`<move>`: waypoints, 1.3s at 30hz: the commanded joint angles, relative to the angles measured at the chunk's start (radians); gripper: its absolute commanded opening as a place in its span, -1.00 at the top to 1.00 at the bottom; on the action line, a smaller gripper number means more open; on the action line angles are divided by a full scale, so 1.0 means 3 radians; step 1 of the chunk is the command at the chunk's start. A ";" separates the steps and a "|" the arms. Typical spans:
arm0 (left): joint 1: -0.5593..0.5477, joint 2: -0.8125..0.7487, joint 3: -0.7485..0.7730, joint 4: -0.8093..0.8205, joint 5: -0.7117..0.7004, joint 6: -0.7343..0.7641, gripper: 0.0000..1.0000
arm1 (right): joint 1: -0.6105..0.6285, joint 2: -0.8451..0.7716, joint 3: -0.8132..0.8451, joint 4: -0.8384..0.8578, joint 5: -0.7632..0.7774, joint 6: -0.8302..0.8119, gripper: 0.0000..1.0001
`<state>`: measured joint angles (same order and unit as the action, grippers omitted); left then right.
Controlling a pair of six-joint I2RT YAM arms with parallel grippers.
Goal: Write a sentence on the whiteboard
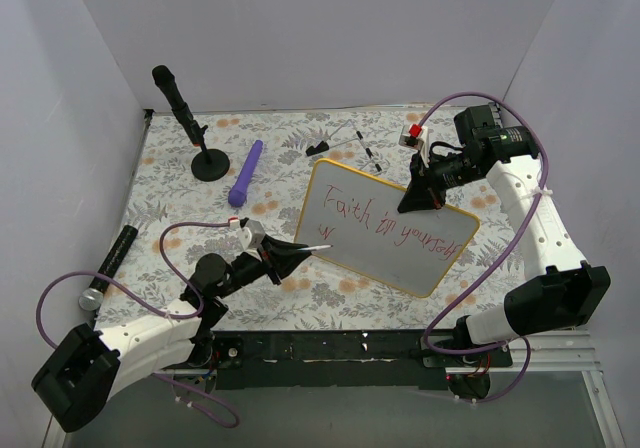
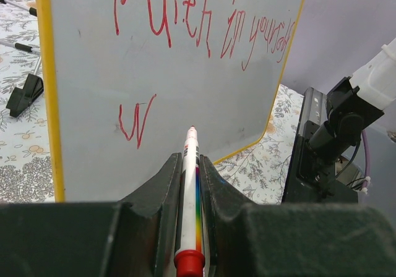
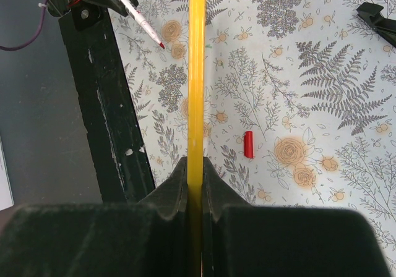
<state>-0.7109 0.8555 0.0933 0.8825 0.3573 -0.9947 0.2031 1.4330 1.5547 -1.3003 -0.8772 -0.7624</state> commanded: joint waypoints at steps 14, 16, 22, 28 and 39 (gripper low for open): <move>-0.0069 0.0283 0.0083 0.0223 -0.0204 -0.0008 1.00 | -0.0017 -0.0149 0.0038 0.0075 -0.0379 0.0082 0.97; -0.0069 0.0370 0.0129 0.0249 -0.0204 -0.0008 1.00 | -0.0012 -0.0159 0.0033 0.0075 -0.0379 0.0087 0.97; -0.0069 0.0533 0.0262 0.0341 -0.0194 0.0018 1.00 | -0.0012 -0.0159 0.0028 0.0075 -0.0379 0.0082 0.97; -0.0069 0.0610 0.0374 0.0397 -0.0209 0.0043 1.00 | -0.0018 -0.0165 0.0023 0.0085 -0.0379 0.0082 0.97; -0.0069 0.0876 0.0446 0.0464 -0.0321 0.0135 1.00 | -0.0018 -0.0175 0.0003 0.0080 -0.0379 0.0082 0.97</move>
<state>-0.7288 1.1023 0.1989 0.9997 0.2920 -0.9836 0.2028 1.4322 1.5425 -1.2987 -0.8783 -0.7616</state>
